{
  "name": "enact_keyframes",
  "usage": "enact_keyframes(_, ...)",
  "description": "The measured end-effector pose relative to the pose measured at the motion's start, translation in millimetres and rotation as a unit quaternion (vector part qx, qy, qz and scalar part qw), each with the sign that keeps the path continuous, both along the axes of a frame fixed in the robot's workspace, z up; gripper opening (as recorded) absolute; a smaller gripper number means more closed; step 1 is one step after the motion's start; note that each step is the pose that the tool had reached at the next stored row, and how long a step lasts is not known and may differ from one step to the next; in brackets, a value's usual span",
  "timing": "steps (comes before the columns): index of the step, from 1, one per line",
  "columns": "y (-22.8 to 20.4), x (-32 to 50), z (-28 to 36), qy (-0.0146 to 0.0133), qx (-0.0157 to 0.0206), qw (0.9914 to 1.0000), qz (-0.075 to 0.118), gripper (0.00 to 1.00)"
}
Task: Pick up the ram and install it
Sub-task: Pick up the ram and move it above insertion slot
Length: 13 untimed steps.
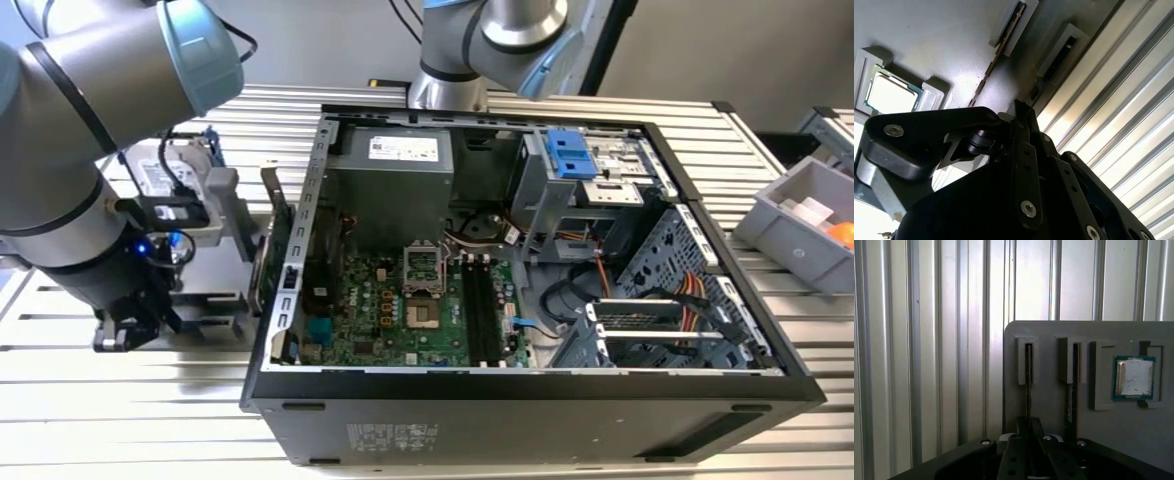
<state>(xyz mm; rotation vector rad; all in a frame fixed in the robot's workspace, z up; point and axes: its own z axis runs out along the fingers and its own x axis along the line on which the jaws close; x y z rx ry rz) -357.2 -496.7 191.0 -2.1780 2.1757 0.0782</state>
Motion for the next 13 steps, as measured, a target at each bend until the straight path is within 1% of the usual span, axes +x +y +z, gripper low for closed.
enact_keyframes(3,-0.1,0.0,2.6,0.0001,-0.0001,1.00000,0.000,0.00)
enact_keyframes(13,0.0,0.0,16.1,0.0000,-0.0001,1.00000,0.000,0.00)
